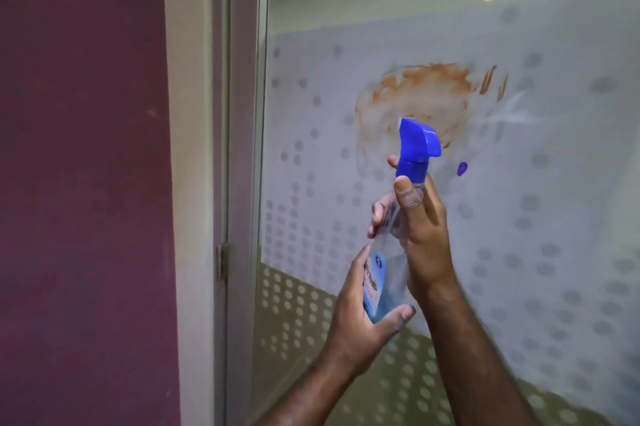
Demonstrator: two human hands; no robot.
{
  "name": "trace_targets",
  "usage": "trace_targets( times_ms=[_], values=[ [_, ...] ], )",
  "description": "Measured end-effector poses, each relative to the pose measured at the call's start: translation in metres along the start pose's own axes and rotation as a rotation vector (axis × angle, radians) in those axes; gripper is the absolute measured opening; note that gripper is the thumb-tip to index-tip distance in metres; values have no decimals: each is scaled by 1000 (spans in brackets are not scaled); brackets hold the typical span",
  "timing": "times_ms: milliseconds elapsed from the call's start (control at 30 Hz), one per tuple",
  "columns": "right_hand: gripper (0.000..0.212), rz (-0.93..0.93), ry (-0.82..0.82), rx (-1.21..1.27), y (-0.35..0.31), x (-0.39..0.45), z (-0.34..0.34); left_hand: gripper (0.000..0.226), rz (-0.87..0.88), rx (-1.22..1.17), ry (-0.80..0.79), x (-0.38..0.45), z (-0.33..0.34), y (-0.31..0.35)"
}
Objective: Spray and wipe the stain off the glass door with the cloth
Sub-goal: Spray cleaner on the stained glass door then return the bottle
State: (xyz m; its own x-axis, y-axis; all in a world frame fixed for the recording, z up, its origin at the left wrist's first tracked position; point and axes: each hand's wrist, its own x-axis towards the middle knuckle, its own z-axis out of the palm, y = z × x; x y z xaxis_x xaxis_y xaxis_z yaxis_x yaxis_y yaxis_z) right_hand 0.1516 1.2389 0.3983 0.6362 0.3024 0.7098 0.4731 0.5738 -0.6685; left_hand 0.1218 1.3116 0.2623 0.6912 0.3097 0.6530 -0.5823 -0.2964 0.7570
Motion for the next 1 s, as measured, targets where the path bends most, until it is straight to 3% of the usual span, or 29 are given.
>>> trace_targets(
  times_ms=[133, 300, 433, 600, 800, 1000],
  values=[
    [30, -87, 1, -176, 0, 45, 18, 77, 105, -63, -16, 54, -16, -2],
    [48, -126, -14, -319, -3, 51, 25, 86, 107, -141, -78, 69, -19, 10],
    [40, -195, 38, -333, -3, 75, 53, 86, 172, -174, -105, 100, -42, 16],
    [44, -183, 75, -327, 0, 105, 89, 74, 230, -162, -110, 127, -77, 20],
    [39, -160, 96, -370, 1, 129, 123, 56, 207, -215, -131, 148, -112, 36],
    [38, -163, 140, -432, 0, 139, 145, 55, 189, -266, -171, 156, -130, 44]
  ],
)
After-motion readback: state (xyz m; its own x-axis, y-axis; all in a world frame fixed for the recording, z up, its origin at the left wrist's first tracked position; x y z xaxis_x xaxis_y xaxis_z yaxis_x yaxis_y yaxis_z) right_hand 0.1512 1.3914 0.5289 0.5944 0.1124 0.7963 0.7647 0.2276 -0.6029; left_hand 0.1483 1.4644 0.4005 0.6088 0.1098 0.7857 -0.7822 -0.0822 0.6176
